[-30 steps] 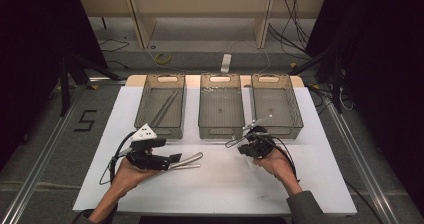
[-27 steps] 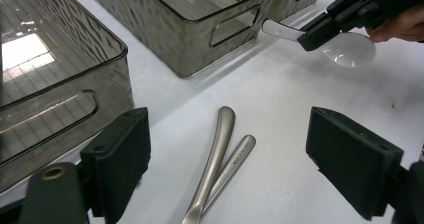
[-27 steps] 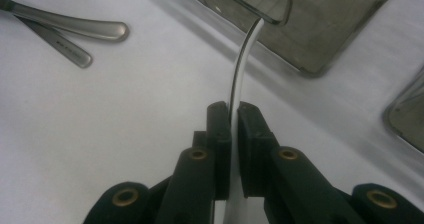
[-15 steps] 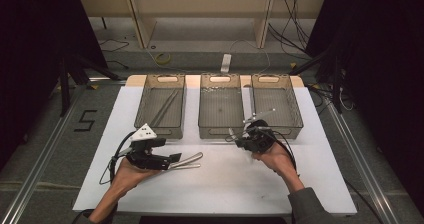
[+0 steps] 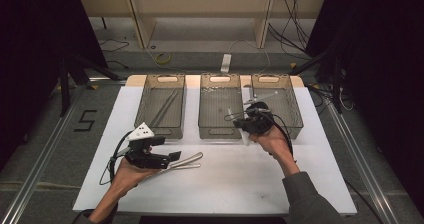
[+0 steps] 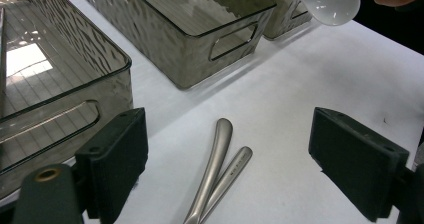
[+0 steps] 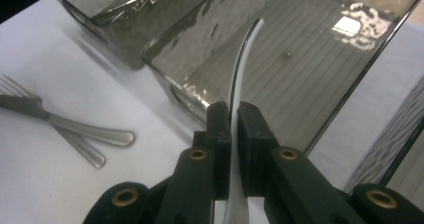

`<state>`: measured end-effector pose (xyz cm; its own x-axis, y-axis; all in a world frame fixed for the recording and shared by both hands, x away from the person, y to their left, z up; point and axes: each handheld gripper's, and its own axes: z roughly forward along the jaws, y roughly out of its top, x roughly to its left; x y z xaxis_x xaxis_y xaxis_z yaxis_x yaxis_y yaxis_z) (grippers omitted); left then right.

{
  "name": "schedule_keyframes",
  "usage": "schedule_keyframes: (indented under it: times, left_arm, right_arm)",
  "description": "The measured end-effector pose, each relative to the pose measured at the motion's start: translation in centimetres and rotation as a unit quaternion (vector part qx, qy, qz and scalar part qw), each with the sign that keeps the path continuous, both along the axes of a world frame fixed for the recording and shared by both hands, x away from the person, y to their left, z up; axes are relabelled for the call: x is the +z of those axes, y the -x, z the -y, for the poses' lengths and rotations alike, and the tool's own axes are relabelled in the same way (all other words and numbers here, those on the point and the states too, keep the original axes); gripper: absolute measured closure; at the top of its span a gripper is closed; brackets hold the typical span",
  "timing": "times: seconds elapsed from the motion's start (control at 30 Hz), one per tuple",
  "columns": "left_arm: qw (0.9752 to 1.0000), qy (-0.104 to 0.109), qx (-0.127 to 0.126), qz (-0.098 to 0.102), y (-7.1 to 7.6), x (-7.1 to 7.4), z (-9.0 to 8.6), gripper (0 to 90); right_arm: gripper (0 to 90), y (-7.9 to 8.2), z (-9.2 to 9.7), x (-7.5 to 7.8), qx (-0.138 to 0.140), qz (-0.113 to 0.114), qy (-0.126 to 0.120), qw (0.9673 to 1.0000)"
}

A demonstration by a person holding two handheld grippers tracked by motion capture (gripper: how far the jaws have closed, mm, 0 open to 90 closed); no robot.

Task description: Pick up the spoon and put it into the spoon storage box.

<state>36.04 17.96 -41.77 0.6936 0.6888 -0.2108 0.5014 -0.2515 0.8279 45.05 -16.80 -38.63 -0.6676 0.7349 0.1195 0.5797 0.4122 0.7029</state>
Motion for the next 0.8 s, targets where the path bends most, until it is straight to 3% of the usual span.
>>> schedule_keyframes:
  times: [0.17, 0.43, 0.8]
  left_arm:
    - [1.0, -0.003, -0.001, 0.001, 0.0, 0.0, 0.0, 15.4]
    - [1.0, -0.004, 0.0, 0.002, 0.0, 0.0, 0.0, 15.4]
    - [1.0, -0.005, -0.003, 0.002, 0.0, 0.0, 0.0, 15.4]
  right_arm:
    - [85.8, -1.2, -0.5, 0.8, -0.007, 0.005, -0.013, 0.9999]
    - [85.7, -2.8, -1.6, 1.6, -0.016, 0.018, -0.013, 0.9996]
    - [85.7, -4.9, -2.3, 1.7, -0.034, 0.021, -0.025, 0.9989]
